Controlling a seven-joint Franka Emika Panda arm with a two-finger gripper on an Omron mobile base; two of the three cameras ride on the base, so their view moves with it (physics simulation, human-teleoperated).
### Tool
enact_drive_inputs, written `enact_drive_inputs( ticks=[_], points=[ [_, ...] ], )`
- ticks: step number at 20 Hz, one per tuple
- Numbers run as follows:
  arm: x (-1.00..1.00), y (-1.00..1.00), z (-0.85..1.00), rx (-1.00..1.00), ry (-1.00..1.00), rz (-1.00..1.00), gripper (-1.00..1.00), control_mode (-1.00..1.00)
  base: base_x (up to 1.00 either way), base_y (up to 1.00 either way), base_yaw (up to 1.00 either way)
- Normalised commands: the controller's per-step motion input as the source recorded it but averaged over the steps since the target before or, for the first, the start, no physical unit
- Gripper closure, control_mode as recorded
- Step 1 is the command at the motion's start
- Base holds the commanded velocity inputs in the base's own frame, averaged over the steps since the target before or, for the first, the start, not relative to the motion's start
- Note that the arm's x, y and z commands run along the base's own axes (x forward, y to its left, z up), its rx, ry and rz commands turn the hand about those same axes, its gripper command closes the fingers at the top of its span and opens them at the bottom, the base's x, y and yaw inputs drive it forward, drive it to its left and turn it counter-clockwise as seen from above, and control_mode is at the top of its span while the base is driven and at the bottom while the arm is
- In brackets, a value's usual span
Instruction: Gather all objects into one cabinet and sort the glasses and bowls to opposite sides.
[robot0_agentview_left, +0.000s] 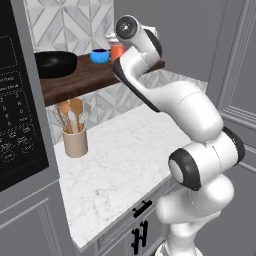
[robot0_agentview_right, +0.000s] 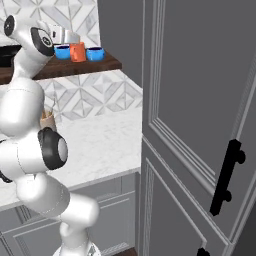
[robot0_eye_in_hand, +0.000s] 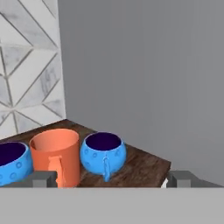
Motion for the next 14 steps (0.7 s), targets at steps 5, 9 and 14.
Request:
enact_drive_inputs(
  ticks=[5,9,14],
  points=[
    [-0.42,-0.04,0.13,0.00,-0.14,0.00,-1.00,-1.00,0.00,0.00,0.00],
    [-0.98,-0.03,0.00,0.00,-0.14,0.00,-1.00,-1.00,0.00,0.00,0.00],
    [-1.00,-0.14,0.00,0.00,-0.12,0.00,-1.00,-1.00,0.00,0.00,0.00]
  ],
)
